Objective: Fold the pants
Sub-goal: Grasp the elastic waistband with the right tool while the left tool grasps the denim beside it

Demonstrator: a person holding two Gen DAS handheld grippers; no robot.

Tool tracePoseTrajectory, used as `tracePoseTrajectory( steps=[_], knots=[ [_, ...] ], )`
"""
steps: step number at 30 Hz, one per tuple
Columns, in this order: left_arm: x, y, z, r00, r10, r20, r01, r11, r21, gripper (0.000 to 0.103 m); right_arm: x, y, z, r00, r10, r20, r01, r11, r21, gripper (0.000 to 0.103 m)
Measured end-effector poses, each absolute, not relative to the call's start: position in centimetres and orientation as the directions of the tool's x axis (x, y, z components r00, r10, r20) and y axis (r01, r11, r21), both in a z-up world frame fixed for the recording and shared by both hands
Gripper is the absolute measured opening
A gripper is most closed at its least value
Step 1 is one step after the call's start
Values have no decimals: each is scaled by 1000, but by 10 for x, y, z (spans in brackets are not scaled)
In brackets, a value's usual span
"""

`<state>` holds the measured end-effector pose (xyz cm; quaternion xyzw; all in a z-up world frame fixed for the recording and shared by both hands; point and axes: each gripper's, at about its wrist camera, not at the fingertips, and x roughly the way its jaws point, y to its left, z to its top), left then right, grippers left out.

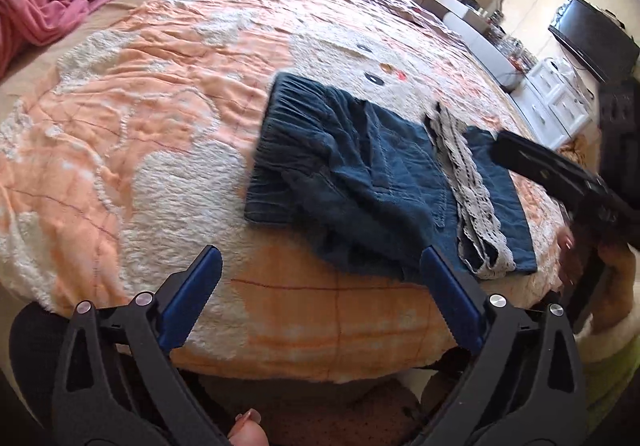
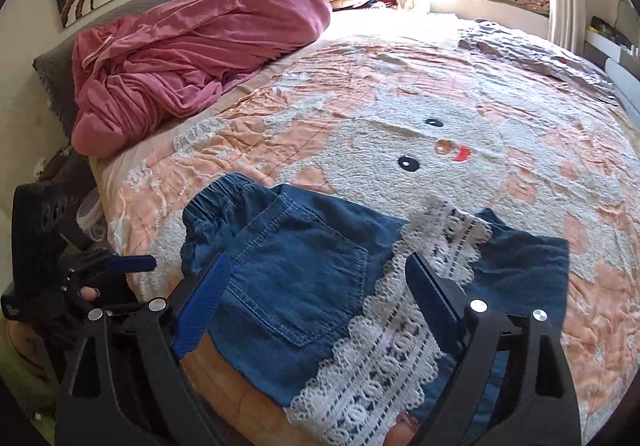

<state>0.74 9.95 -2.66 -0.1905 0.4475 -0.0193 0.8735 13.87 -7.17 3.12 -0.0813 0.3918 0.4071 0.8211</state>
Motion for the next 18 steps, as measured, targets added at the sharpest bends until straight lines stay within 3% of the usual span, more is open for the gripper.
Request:
tracePoseTrajectory(
  steps=[7,13,18],
  knots=[
    [18,96,-37,584,-273,-764,-125,900,-417,93,171,-9,18,232,583,-778,-797,572,192,88],
    [27,102,-44,580,-300,-757,-147,876,-460,93,195,32,6,47,625,-779,-804,487,342,88],
    [32,109,-47,593,-318,-739,-164,851,-498,93,205,64,-12,-21,565,-825,-820,463,337,84]
  ],
)
